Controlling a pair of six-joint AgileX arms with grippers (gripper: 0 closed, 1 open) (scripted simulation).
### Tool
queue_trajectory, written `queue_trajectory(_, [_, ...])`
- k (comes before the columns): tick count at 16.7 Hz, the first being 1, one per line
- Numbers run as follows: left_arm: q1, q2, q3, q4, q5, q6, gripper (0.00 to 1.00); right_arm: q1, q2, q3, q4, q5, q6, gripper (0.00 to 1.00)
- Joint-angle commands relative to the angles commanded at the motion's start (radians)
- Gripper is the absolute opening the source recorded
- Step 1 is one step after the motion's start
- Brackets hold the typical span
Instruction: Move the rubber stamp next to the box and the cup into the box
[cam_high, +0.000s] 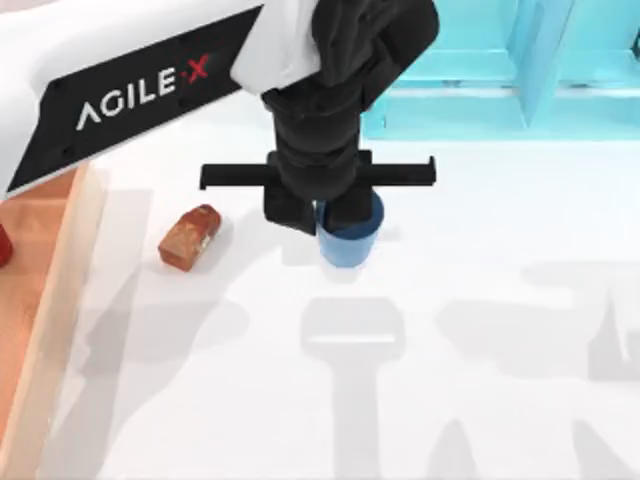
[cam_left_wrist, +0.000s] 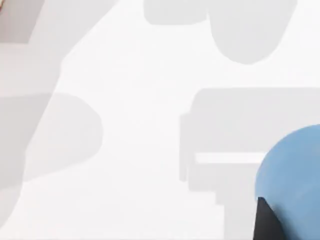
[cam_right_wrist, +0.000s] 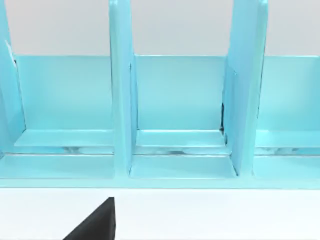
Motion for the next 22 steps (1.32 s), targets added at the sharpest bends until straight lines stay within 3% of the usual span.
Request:
queue_trajectory(5, [0.348, -0.138, -0.187, 0.002, 0.022, 0.388, 0.00, 0.000, 0.000, 0.000, 0.000, 0.000, 0.000, 1.00])
queue_trajectory(11, [0.934, -0.324, -0.436, 0.010, 0.118, 0.950, 0.00, 0.000, 0.000, 0.000, 0.000, 0.000, 0.000, 1.00])
queue_trajectory(14, [1.149, -0.423, -0.569, 0.027, 0.139, 1.149, 0.00, 0.000, 0.000, 0.000, 0.000, 0.000, 0.000, 1.00])
queue_trajectory(18, [1.291, -0.524, -0.688, 0.043, 0.152, 1.281, 0.00, 0.000, 0.000, 0.000, 0.000, 0.000, 0.000, 1.00])
queue_trajectory(22, [1.300, -0.532, -0.696, 0.046, 0.155, 1.289, 0.00, 0.000, 0.000, 0.000, 0.000, 0.000, 0.000, 1.00])
